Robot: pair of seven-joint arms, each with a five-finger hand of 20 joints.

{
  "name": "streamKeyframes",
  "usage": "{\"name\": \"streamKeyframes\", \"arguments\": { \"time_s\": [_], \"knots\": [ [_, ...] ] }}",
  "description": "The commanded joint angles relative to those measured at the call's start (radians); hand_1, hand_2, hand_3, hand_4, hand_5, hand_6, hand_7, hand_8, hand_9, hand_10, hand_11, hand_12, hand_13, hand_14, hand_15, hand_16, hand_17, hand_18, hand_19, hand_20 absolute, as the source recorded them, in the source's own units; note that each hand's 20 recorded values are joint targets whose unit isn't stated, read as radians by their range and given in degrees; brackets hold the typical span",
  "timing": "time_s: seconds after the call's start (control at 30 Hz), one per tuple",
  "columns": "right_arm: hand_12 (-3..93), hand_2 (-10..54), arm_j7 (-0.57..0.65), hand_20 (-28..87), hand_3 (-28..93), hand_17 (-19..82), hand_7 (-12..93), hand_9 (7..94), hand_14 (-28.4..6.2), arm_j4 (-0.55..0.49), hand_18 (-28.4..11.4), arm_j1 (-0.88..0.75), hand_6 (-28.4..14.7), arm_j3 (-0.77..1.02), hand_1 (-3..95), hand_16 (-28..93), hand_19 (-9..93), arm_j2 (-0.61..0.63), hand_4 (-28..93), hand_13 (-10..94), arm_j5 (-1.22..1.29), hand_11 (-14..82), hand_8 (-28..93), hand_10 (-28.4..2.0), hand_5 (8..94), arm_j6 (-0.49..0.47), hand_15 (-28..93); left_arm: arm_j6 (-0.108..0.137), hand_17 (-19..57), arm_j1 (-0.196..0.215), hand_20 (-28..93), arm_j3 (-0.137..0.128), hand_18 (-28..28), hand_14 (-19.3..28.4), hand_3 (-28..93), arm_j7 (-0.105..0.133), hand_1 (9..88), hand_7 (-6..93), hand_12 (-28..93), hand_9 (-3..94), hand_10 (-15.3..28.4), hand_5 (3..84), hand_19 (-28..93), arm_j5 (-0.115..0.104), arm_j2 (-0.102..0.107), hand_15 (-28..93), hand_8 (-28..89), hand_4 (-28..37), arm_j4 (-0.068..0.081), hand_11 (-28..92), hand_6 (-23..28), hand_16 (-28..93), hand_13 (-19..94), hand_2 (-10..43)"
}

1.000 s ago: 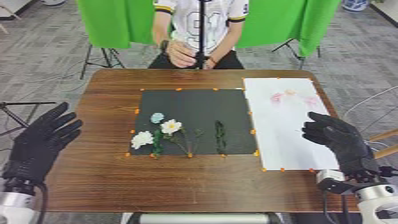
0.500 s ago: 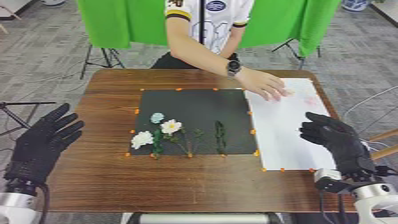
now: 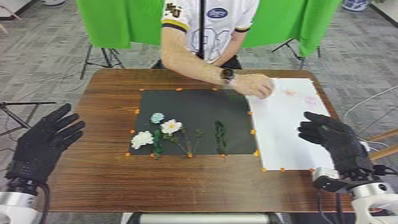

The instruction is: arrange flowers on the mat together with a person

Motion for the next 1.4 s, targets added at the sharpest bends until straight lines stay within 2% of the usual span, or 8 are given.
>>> {"name": "streamKeyframes", "arguments": {
  "time_s": [0.03, 0.53, 0.93, 1.4],
  "knots": [
    [26.2, -0.4, -0.006, 32, 86, 11, 23, 44.7, -11.9, 0.002, -20.0, -0.008, -3.4, -0.001, 23.0, 29, 48, -0.002, -22, 36, -0.014, 18.2, -11, -14.5, 44.2, 0.009, 28, -0.005, -8.0, 0.005, 12, -0.001, 22.7, 15.3, 70, -0.012, 24.4, 15.2, 20, 29.2, 12.7, 33.1, 45, 0.002, 0.005, 28, -8, -26.5, 0.010, 18, 4.1, 4, 23, -0.7],
    [26.2, -0.4, -0.001, 32, 86, 11, 23, 44.6, -11.9, 0.007, -20.0, 0.002, -3.4, -0.011, 23.0, 29, 48, 0.012, -22, 36, -0.012, 18.1, -11, -14.5, 44.2, 0.016, 29, -0.011, -8.0, 0.006, 12, -0.010, 22.7, 15.4, 70, -0.019, 24.3, 15.3, 20, 29.2, 12.7, 33.1, 45, 0.004, 0.010, 28, -8, -26.5, 0.011, 18, 4.1, 4, 23, -0.7],
    [26.2, -0.7, -0.006, 33, 87, 12, 23, 45.4, -11.7, 0.009, -20.0, 0.009, -3.2, -0.015, 23.3, 29, 50, 0.020, -22, 38, -0.017, 18.7, -11, -14.5, 44.4, 0.006, 32, -0.012, -8.0, 0.005, 12, -0.011, 22.7, 15.3, 70, -0.015, 24.4, 15.1, 20, 29.1, 12.6, 33.1, 45, 0.004, 0.015, 28, -8, -26.4, 0.012, 18, 4.2, 4, 23, -0.7],
    [26.1, -0.7, -0.003, 33, 87, 12, 23, 45.7, -11.7, 0.012, -20.1, 0.013, -3.2, -0.009, 23.4, 27, 50, 0.018, -22, 38, -0.019, 19.0, -11, -14.5, 44.5, -0.005, 33, -0.010, -8.0, 0.009, 12, -0.015, 22.7, 15.2, 70, -0.015, 24.3, 15.1, 20, 29.1, 12.7, 33.0, 45, 0.004, 0.010, 28, -8, -26.5, 0.010, 18, 4.1, 4, 23, -0.8]
  ]
}}
